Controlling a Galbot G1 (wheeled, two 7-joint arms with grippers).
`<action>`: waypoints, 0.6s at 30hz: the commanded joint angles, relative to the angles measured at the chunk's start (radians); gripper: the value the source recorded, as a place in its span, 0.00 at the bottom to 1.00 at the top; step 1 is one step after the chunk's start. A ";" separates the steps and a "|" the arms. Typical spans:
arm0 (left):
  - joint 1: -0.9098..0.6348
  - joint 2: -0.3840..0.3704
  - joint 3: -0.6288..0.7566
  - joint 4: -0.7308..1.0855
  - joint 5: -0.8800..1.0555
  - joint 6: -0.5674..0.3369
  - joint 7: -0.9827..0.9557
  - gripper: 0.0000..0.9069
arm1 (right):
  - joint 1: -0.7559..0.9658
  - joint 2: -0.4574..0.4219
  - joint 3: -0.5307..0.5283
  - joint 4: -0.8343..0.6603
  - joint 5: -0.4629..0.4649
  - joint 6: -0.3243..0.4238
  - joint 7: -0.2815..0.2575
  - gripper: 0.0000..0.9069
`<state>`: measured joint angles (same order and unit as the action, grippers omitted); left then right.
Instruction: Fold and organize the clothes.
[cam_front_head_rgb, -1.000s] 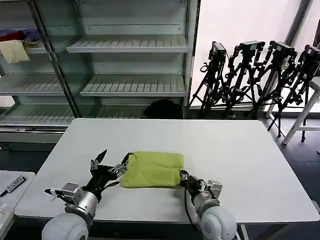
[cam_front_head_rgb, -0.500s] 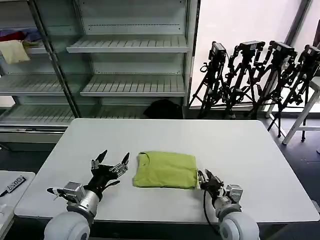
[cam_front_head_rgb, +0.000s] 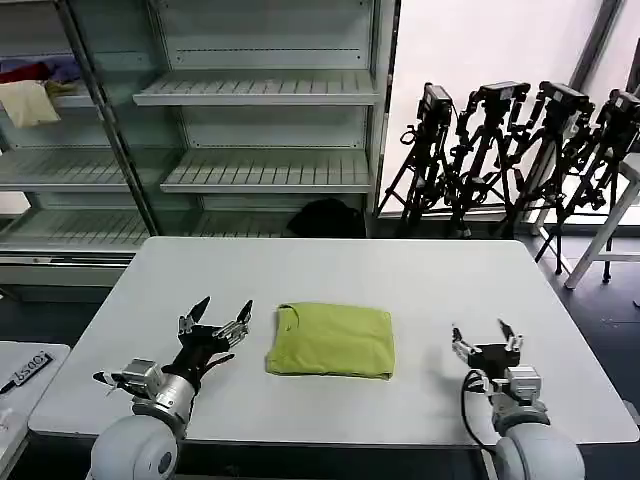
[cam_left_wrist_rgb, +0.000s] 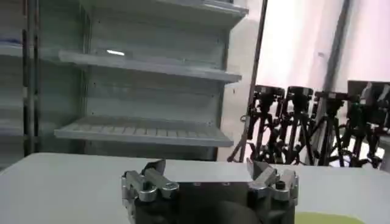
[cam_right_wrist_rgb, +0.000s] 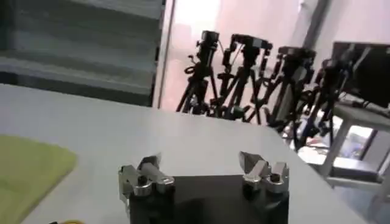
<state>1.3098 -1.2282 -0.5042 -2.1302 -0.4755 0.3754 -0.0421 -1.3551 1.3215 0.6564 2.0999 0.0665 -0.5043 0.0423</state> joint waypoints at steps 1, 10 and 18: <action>-0.015 0.004 -0.054 0.096 -0.131 -0.055 0.008 1.00 | -0.021 -0.078 0.119 -0.002 -0.041 0.009 -0.015 1.00; -0.011 0.028 -0.148 0.132 -0.145 -0.030 -0.006 1.00 | 0.040 -0.087 0.050 0.020 -0.011 -0.050 -0.009 1.00; -0.019 0.051 -0.136 0.151 -0.133 -0.060 0.006 1.00 | 0.025 -0.069 0.112 0.030 -0.018 -0.046 -0.059 1.00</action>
<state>1.3011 -1.2008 -0.6180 -2.0172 -0.5953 0.3454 -0.0458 -1.3300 1.2510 0.7116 2.1156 0.0465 -0.5374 0.0279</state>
